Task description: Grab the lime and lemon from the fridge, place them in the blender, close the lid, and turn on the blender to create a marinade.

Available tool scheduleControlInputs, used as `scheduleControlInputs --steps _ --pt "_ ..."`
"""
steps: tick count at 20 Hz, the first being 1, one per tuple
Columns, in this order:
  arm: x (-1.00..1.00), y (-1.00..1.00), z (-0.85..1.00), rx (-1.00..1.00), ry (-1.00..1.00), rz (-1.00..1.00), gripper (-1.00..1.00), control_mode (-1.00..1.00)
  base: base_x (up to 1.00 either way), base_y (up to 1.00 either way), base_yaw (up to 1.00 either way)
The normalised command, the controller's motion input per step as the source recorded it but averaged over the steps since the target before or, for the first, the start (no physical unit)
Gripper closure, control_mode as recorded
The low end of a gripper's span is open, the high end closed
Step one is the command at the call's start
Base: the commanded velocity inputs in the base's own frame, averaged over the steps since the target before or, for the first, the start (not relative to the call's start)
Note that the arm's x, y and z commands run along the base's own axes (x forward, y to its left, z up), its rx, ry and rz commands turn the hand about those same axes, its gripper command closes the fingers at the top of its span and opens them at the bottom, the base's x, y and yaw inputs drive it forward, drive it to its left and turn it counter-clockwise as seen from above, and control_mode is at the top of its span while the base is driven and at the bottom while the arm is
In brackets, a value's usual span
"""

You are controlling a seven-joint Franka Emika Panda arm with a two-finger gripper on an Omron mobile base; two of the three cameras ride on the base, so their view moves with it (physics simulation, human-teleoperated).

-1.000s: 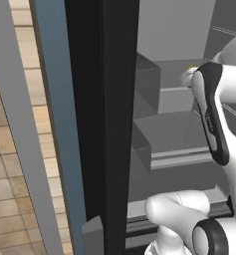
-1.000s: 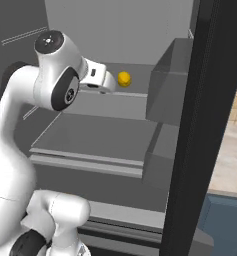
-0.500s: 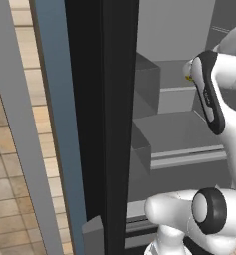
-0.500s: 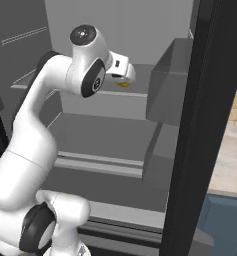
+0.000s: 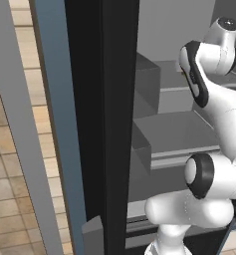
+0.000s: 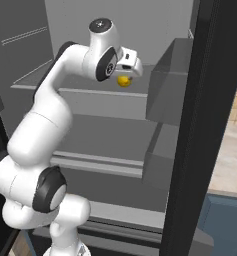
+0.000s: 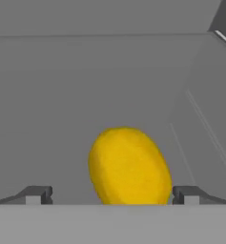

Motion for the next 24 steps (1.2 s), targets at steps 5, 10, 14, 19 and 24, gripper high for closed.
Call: scheduleControlInputs --steps 5,10,14,19,24 --pt "0.43 0.0 -0.17 -0.02 0.1 0.0 -1.0 -1.0 0.0 0.0 0.0" --pt "0.14 -0.01 -0.14 -0.03 0.03 0.0 -1.0 -1.0 0.0 0.0 0.0" --pt "-0.08 0.0 -0.32 -0.08 0.0 0.0 -1.0 -1.0 0.0 0.0 0.0" --pt "-0.22 0.0 -0.35 -0.09 0.0 0.0 -1.0 -1.0 0.0 0.0 0.0" --pt "0.03 0.0 -0.26 -0.05 0.0 0.0 -1.0 -1.0 0.0 0.0 0.0"
